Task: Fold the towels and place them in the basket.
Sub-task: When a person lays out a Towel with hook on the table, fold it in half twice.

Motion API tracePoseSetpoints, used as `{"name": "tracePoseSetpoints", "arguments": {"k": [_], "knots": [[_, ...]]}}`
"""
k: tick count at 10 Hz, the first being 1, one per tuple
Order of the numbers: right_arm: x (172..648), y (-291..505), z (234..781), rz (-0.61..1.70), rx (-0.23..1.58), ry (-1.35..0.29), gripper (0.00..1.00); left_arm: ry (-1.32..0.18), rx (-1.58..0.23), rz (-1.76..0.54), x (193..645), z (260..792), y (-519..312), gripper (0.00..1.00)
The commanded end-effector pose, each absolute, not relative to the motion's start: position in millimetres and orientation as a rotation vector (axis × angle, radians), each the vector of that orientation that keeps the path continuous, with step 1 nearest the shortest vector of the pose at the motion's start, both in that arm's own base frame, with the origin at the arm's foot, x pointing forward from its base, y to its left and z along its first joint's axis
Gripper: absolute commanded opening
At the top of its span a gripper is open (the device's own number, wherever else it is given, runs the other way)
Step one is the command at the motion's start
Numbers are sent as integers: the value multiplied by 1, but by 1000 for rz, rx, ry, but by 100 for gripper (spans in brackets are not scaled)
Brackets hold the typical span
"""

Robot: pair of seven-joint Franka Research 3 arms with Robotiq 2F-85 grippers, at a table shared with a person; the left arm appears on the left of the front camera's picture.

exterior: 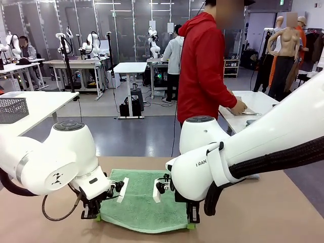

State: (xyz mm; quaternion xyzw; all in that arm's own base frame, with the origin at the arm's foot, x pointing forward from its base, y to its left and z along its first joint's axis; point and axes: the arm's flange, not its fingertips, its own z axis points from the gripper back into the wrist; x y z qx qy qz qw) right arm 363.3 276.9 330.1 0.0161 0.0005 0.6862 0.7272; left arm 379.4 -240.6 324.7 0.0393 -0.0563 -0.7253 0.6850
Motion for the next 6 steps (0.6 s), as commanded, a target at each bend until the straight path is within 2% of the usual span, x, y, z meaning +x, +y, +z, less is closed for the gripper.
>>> {"name": "tracePoseSetpoints", "arguments": {"k": [1, 6], "knots": [[375, 281, 351, 1553, 60, -48, 3, -154, 92, -1616, 389, 348, -245, 5], [431, 296, 373, 1529, 33, -102, 3, -266, 132, -1562, 436, 380, -251, 5]]}}
